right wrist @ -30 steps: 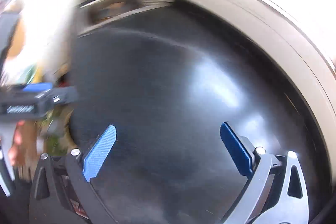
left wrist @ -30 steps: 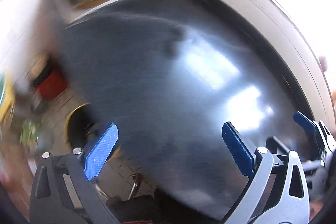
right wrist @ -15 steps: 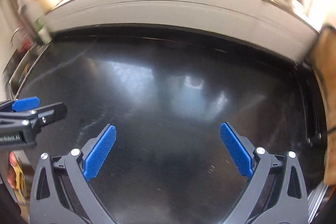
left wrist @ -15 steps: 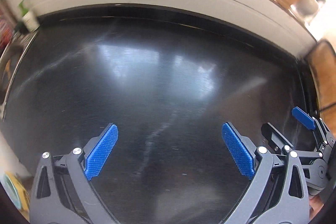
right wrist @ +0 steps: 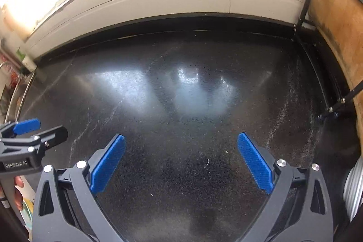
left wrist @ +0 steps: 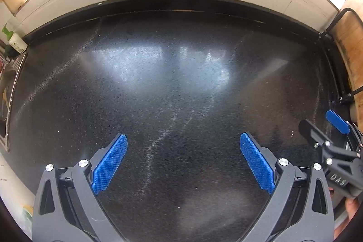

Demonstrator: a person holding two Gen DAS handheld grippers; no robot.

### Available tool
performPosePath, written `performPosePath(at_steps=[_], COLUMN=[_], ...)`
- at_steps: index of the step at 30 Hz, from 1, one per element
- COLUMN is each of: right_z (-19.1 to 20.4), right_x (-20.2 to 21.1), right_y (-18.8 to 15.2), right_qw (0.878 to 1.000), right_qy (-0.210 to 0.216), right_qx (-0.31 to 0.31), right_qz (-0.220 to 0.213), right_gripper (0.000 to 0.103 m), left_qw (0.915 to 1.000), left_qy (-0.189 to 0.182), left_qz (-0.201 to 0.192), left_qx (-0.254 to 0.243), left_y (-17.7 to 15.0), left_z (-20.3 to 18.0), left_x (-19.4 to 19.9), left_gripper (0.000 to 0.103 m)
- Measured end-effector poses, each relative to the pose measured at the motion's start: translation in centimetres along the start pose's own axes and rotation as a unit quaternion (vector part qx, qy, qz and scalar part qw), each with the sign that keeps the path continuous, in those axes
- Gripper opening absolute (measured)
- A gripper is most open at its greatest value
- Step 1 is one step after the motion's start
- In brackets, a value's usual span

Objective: Collect trash

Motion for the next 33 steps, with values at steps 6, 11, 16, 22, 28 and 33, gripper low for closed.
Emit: performPosePath(at_steps=[6,11,16,22,28,33], right_z=[0.2,-0.3,-1.4,-2.3,-2.8,-2.8], right_x=[-1.6,-2.5,-3.0,-3.7,-3.9,-4.0], right_y=[0.0,0.2,0.1,-0.2,-0.1,0.0], right_qw=[1.0,0.999,0.999,0.998,0.998,0.998], right_qy=[-0.007,-0.024,-0.037,-0.052,-0.05,-0.052], right_qx=[-0.001,0.002,-0.005,0.001,-0.001,0.003], right_qz=[0.024,0.033,0.029,0.036,0.039,0.041], right_gripper=[0.096,0.096,0.096,0.096,0.096,0.096], left_qw=[0.9999,0.9998,0.9996,0.9992,0.9988,0.9996], left_qy=[-0.004,-0.009,-0.012,-0.003,-0.013,0.016], left_qz=[0.008,0.016,0.024,0.04,0.046,0.024], left_qx=[0.005,0.002,0.006,-0.006,0.003,-0.007], left_y=[0.4,0.5,0.4,0.2,0.4,0.8], left_z=[1.6,2.0,2.5,2.8,2.8,2.8], left_x=[-1.6,-2.9,-4.0,-5.3,-6.0,-6.0], left_gripper=[0.096,0.096,0.096,0.096,0.096,0.096])
Point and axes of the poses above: each gripper's, at about its wrist camera, not at the fingertips, and x roughly against the way its jaws point, z to its left, y to its top, the point moved 6 cm from there along -x, roughly the way its jaws point, and after that the axes turned 1 degree about z, right-handed, at the moved point
